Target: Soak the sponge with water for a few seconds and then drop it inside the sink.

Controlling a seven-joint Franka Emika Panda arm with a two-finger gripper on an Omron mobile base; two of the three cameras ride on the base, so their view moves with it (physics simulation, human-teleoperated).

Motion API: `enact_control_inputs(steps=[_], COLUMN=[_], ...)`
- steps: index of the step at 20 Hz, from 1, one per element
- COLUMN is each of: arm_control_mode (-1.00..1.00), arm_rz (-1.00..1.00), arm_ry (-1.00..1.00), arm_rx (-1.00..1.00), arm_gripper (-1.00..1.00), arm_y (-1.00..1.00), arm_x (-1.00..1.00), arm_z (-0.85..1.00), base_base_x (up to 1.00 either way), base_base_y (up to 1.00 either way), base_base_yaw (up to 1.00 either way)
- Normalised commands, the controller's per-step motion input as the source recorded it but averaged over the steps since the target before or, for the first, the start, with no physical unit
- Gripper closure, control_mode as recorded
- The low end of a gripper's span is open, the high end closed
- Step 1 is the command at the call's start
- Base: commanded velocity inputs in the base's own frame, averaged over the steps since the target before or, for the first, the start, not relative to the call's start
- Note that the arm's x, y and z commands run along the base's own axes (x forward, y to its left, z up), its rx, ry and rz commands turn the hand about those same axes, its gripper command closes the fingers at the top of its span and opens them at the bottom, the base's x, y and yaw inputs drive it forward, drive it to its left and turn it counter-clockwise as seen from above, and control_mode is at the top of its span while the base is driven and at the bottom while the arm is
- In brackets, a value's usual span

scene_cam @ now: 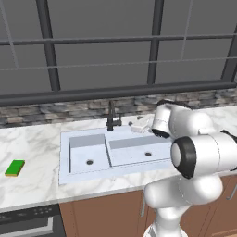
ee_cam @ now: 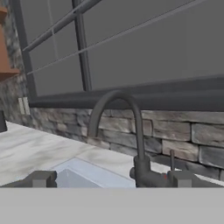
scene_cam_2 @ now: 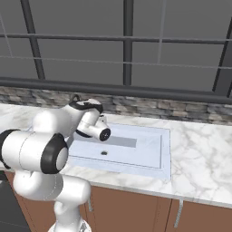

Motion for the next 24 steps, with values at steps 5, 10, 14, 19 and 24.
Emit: enact_control_inputs(steps=[5,10,14,19,24], arm_control_mode=[-1.0,-1.0,-1.0,-1.0,-1.0], arm_rz=[0.0,0.0,0.01,0.0,0.0], arm_ry=[0.0,0.01,0.04,0.13,0.08], arm_rx=[0.05,0.07,0.04,0.0,0.0], arm_gripper=[-1.0,-1.0,-1.0,-1.0,-1.0], arm_y=[0.01,0.03,0.04,0.0,0.0], arm_x=[0.18,0.06,0.01,0.04,0.12], arm_z=[0.0,0.0,-0.03,0.0,0.0], base_base_x=[0.0,0.0,0.0,0.0,0.0], base_base_y=[0.0,0.0,0.0,0.0,0.0], base_base_yaw=[0.0,0.0,0.0,0.0,0.0])
